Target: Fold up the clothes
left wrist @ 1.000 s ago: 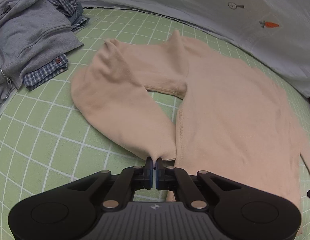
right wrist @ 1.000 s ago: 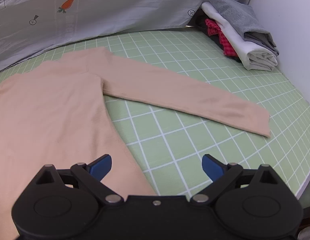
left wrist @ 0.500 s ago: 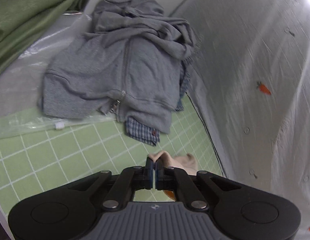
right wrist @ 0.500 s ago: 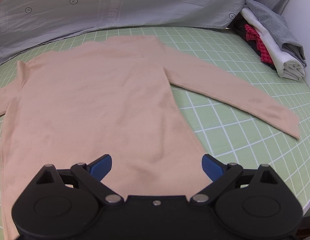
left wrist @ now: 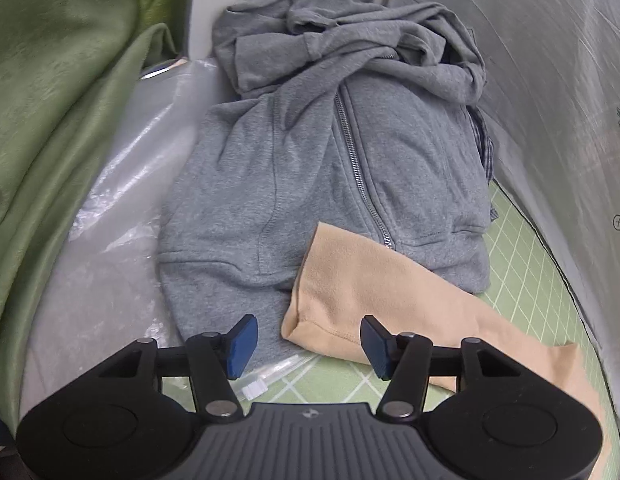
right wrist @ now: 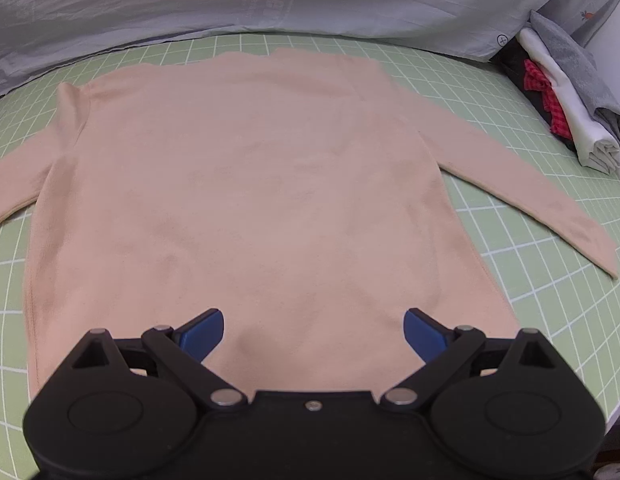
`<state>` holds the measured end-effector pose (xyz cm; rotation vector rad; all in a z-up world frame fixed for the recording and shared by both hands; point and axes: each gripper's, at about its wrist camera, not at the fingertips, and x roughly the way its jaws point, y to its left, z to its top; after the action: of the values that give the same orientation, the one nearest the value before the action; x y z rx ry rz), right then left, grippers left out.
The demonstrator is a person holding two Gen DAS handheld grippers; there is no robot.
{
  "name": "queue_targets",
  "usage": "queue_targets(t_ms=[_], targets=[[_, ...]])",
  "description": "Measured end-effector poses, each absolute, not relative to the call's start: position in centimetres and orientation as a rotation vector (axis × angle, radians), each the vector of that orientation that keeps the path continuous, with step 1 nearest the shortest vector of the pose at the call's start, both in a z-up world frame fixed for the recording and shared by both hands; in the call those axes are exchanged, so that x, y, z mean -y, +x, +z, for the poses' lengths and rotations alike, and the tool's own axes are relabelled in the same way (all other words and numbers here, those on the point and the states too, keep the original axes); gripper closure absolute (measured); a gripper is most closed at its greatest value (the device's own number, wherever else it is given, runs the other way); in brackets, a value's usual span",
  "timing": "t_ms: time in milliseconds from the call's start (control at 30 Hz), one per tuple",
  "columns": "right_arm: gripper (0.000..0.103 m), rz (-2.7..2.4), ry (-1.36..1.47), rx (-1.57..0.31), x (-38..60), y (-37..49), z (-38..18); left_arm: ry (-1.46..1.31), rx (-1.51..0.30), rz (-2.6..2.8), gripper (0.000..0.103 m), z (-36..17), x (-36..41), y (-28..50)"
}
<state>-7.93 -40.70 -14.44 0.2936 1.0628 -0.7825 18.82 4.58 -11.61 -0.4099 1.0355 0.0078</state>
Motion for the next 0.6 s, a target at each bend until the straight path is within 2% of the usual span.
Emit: queue_targets(t_ms=[200,300,367,400,467,600], targets=[[0.006,-0.83,0.343,-1.098,41.0,-7.7,-14.5,-0.35,-1.084,0.003,0.042,-13.9,-2.9,21.3],[0.006,-0.859,0.347,-1.099,41.1,-7.7,-14.4,-0.353,-1.085,0.009,0.044,-14.4,-2.6,21.6],[0.006,-0.862,0.347,-1.099,41.0,-7.8,-14.4,-0.333,-1.085,0.015,0.064,-14.4,-2.5,21.6],[0.006,-0.858,0.346,-1.099,40.9,-7.7,-14.5,-0.321,-1.087,0.02,0.09,-14.3,-2.5,21.6],[0.006,-0.843,0.343,-1.095,40.9,-7.7,-14.6,-0.328,-1.078,-0.001,0.097,-14.0,-2.7,21.3],[0.006,-0.808,0.346,-1.066,41.0,-8.0,-14.4,-0.392,-1.07,0.005,0.099,-13.2,-3.2,18.8]])
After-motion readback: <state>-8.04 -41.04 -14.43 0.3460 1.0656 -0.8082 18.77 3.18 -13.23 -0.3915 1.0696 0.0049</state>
